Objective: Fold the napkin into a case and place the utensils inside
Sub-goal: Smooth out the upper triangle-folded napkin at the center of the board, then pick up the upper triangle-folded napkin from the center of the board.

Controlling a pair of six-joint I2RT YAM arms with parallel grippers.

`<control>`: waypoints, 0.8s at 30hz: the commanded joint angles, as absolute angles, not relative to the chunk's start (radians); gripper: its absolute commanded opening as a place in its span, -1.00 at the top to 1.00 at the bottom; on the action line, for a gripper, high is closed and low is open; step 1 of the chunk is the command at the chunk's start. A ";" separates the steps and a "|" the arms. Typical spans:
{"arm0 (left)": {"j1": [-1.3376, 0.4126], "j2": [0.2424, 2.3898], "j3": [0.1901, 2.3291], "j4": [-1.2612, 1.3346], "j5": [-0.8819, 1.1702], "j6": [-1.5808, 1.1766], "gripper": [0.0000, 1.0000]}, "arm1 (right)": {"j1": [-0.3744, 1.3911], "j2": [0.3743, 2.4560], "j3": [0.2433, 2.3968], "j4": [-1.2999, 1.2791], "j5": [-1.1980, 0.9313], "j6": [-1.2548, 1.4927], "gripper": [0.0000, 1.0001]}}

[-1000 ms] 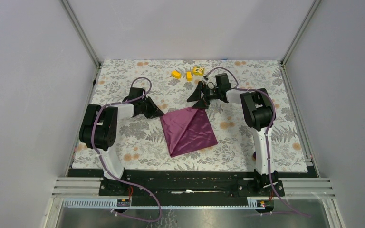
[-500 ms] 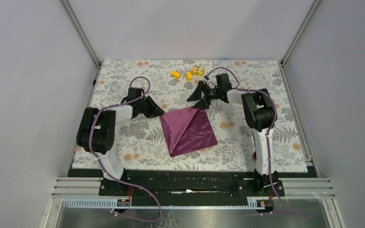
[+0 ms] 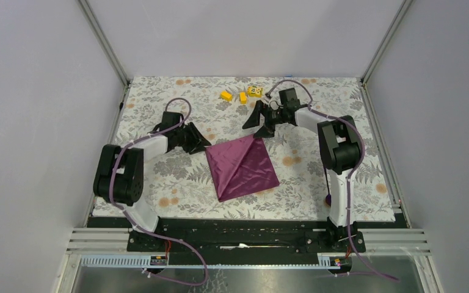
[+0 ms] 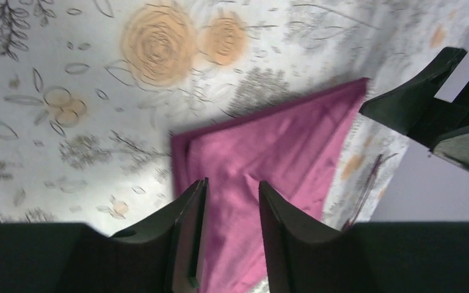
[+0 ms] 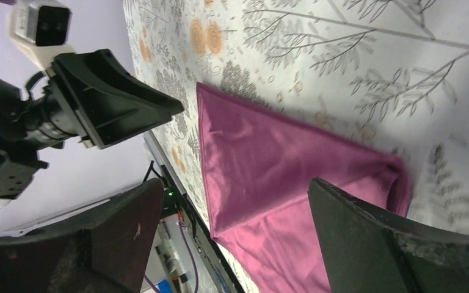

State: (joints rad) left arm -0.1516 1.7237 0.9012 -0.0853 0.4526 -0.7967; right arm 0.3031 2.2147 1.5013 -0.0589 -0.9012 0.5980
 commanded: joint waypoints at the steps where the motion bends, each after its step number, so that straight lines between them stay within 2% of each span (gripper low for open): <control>1: -0.148 1.543 0.967 -0.166 0.456 -0.735 0.09 | 0.327 1.992 1.528 -0.292 -0.773 0.447 -0.93; 8: -0.149 1.299 0.908 -0.292 0.468 -0.652 -0.35 | 0.396 1.717 1.295 -0.475 -0.614 0.326 -0.99; 13: -0.149 1.156 0.826 -0.325 0.487 -0.637 -0.60 | 0.530 1.525 1.058 -0.454 -0.560 0.417 -0.99; 18: -0.149 1.090 0.745 -0.322 0.550 -0.668 -0.63 | 0.558 1.391 0.802 -0.211 -0.575 0.637 -0.99; 24: -0.149 1.047 0.696 -0.333 0.564 -0.673 -0.65 | 0.554 1.445 0.653 0.030 -0.539 0.739 -0.99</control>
State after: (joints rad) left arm -0.1516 1.0866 0.7052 -0.3492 0.5240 -0.6746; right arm 0.5606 1.4189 0.6823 -0.1848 -0.5842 0.6399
